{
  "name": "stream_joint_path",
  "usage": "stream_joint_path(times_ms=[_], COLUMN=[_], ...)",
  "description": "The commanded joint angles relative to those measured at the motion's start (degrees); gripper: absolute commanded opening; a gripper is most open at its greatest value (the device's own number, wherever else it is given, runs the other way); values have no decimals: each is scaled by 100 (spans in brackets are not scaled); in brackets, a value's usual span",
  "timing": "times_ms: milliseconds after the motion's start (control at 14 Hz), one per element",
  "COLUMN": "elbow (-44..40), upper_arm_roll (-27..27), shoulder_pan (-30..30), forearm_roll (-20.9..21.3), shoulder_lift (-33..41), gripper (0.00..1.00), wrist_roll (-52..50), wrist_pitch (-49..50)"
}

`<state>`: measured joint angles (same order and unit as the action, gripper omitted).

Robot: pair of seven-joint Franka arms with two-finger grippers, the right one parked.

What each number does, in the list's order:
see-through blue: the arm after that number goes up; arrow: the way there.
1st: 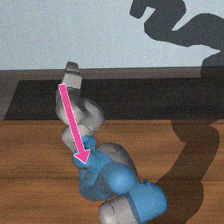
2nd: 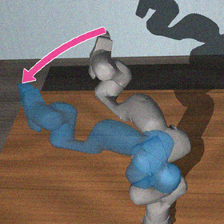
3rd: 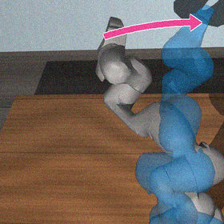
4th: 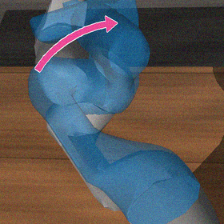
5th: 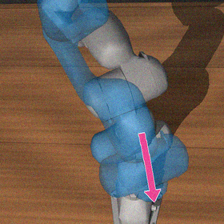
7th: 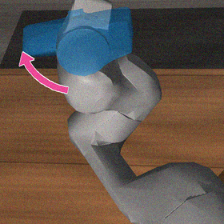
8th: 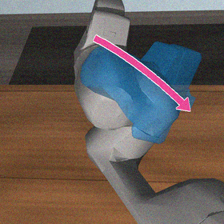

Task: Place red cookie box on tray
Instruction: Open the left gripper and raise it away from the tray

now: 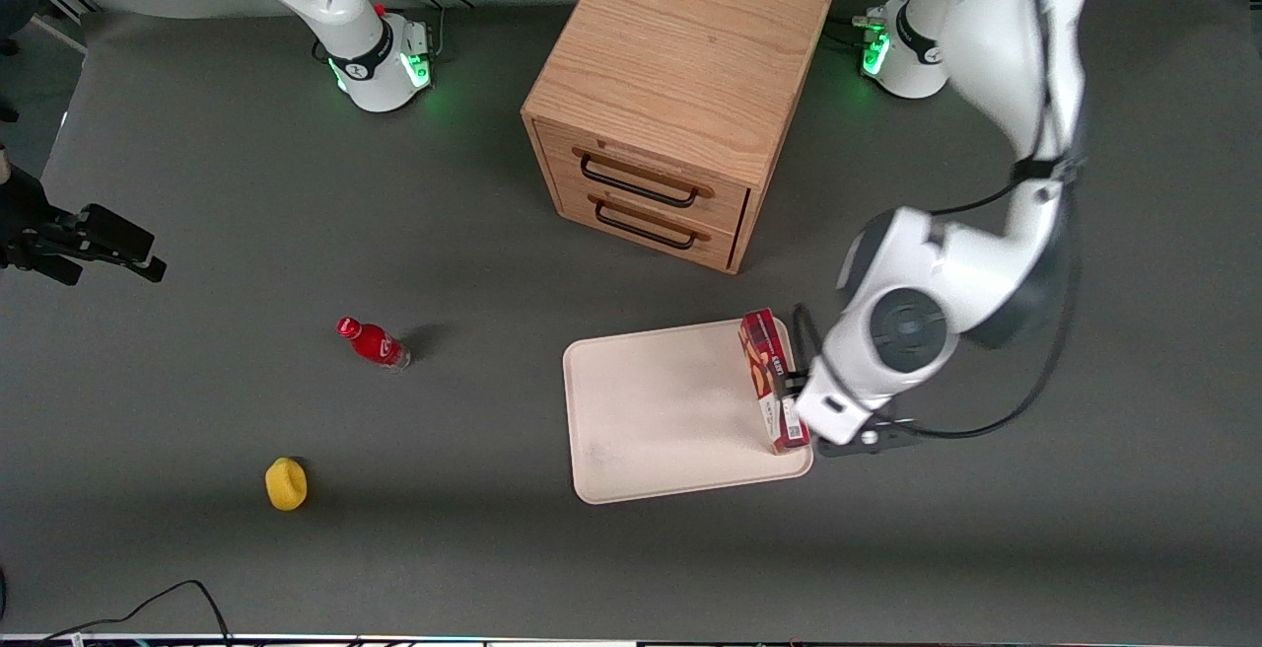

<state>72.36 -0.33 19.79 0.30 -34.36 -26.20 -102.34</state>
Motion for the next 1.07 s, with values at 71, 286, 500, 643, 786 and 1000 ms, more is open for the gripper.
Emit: stream_joint_path(times_ms=[71,286,500,643,786,1000], elbow=[724,1761,1773,1764,1807,1816], upper_arm_roll=[24,24,41,24,6,-20], shoulder_pan=[-983,-1976,-2426,-2629,-2568,-2262], forearm_roll=[-74,23,23,-21,-12,14], shoulder_lift=[1534,2607,3013,3164,3059,2988], gripper=[100,100,100,100,100,100], wrist_roll=[1710,3248,3393,3332,3270,3227], wrist_pitch=[1031,549,618,706,654,662])
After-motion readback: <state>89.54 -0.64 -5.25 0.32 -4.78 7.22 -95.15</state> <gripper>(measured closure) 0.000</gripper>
